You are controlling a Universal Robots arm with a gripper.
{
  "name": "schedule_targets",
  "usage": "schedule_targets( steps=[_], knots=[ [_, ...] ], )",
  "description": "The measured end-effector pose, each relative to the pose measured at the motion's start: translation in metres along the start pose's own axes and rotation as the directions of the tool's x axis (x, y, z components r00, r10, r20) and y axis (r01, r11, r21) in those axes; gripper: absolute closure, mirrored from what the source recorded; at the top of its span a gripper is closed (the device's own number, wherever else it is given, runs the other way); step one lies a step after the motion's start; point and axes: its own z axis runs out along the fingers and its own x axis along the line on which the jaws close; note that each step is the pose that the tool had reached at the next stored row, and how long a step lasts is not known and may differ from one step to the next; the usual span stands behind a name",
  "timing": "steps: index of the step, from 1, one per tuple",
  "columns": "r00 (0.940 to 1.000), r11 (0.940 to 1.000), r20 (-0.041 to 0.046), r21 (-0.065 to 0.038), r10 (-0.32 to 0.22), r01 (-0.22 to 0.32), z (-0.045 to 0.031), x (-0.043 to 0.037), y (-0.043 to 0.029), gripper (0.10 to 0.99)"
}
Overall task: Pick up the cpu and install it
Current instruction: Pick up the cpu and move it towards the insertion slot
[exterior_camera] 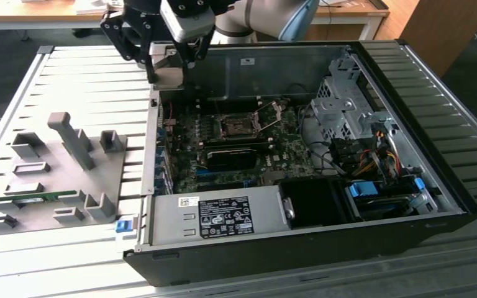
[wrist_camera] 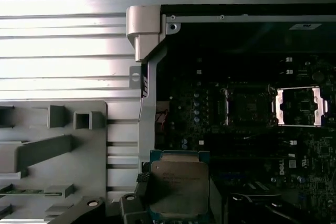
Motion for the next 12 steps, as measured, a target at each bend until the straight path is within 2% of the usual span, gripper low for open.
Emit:
schedule_targets(
  steps=[12],
  knots=[
    [1.0000, 1.0000, 0.0000, 0.000, 0.000, 0.000, 0.0030, -0.0250, 0.0103, 0.549]
  ],
)
